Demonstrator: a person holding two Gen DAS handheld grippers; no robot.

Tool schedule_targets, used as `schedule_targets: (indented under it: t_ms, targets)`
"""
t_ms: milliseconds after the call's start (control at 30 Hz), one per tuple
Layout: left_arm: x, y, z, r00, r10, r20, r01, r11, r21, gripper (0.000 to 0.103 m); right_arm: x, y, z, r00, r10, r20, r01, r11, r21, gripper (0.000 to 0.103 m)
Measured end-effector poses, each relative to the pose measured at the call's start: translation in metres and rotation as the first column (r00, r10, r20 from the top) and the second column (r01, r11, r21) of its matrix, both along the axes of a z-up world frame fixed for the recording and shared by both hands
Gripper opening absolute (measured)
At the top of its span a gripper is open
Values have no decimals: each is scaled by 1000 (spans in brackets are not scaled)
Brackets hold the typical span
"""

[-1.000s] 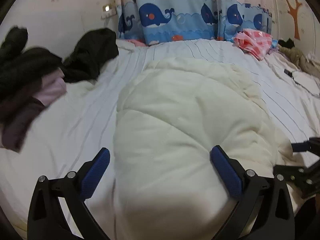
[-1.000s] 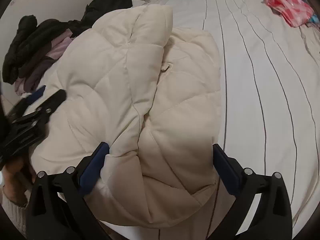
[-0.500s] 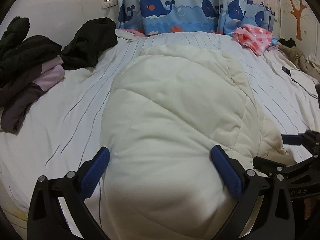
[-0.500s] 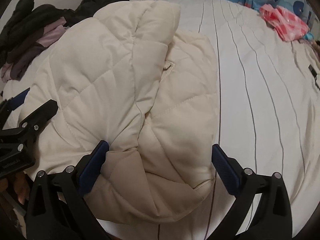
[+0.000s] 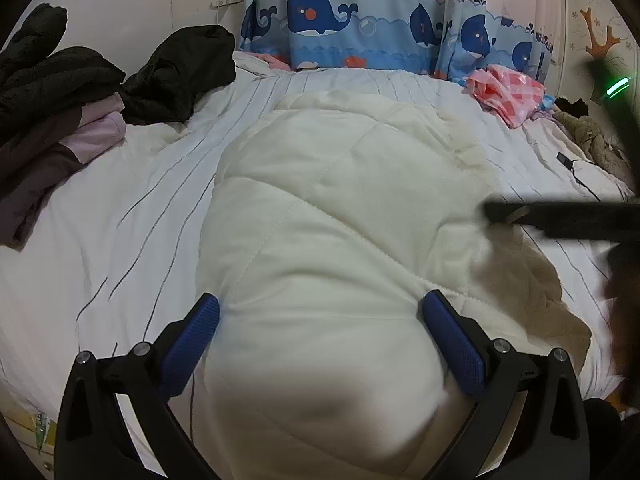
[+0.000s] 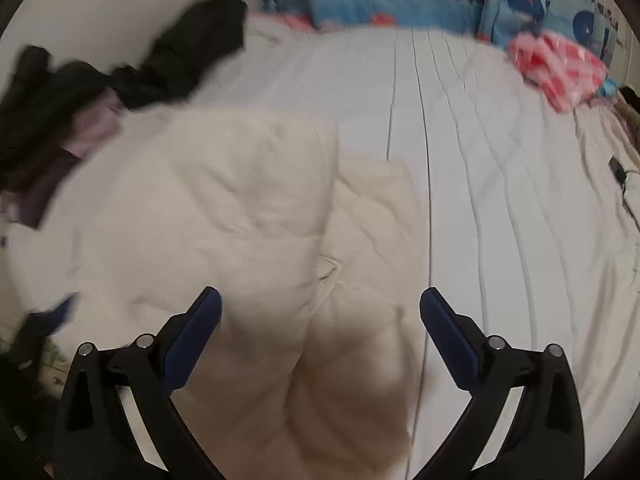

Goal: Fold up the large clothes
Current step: 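Press the folded jacket bundle flat with both open grippers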

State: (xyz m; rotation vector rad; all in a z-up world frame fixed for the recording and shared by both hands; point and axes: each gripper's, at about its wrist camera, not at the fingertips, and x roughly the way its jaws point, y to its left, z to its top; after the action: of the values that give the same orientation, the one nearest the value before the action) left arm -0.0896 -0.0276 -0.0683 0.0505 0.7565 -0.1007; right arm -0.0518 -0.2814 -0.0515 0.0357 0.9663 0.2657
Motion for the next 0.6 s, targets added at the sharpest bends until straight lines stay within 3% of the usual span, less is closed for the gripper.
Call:
schedule_targets:
  t_ms: [100, 267, 367, 467, 600]
  targets:
    - [2, -1, -2, 1000, -2, -13, 2, 1000, 6, 97, 15, -1, -37, 998, -19, -64, 28, 989, 147, 96]
    - [1, 0, -1, 1000, -2, -10, 2, 1000, -8, 97, 4, -7, -19, 995, 11, -99, -1, 995, 99, 96]
    - [2, 3, -1, 1000, 1, -11, -1, 1000, -26, 97, -25, -9, 8, 999, 30, -22, -29, 997, 78, 96]
    - [2, 2, -2, 1000, -3, -14, 3, 1000, -10, 97, -46, 0, -15, 997, 56, -55, -57, 998, -15, 96]
    - [1, -4, -2, 1000, -6, -12, 7, 1000, 28, 97, -45, -20, -28, 993, 37, -109, -26, 994, 102, 96]
